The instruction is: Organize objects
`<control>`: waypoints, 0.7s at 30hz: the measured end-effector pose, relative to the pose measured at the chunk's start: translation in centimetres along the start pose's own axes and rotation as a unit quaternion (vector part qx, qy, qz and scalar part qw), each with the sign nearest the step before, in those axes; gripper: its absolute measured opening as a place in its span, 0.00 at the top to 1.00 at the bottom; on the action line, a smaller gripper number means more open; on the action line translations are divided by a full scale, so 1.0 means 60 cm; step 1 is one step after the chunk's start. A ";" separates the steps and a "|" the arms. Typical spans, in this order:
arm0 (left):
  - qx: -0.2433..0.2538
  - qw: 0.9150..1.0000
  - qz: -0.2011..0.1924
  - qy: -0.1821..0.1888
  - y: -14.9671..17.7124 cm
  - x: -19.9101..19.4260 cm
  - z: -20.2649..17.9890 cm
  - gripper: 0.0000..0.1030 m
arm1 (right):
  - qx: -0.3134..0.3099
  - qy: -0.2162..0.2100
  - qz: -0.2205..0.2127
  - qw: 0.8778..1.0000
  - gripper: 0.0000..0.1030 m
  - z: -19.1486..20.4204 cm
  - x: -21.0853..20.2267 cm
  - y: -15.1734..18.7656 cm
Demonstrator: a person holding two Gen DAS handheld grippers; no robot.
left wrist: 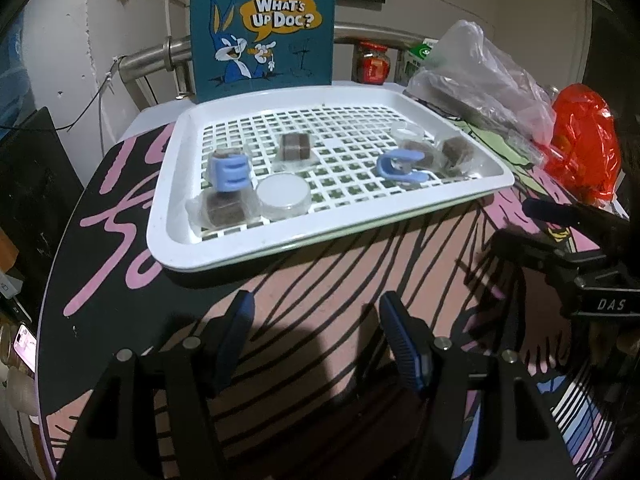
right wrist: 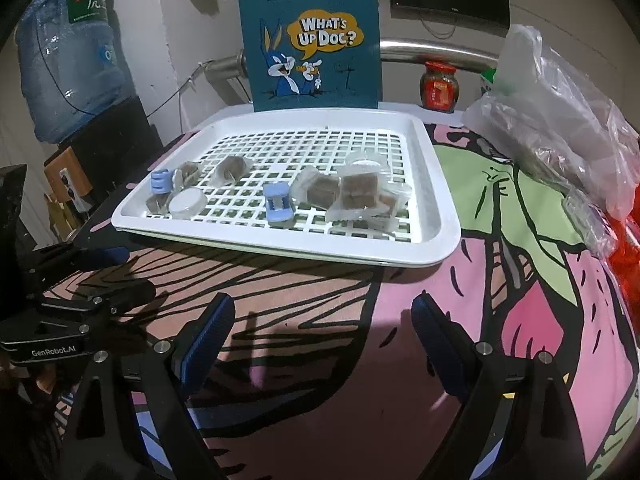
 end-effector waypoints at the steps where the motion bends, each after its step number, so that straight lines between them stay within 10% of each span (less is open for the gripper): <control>1: 0.000 1.000 0.002 -0.001 0.001 0.001 0.000 0.38 | 0.001 0.000 0.002 1.000 0.12 0.000 0.001 0.000; 21: 0.011 0.999 0.027 -0.015 0.008 0.015 -0.005 0.32 | 0.007 0.027 0.065 0.997 0.12 -0.008 0.032 0.018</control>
Point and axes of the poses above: each gripper's, at about its wrist camera, not at the fingertips, and x roughly the way its jaws point, z to its left, y to its underside, the point moved 3 cm from there along x, roughly the way its jaws point, and after that the axes turned 6 degrees about -z, right-handed, at the moved point
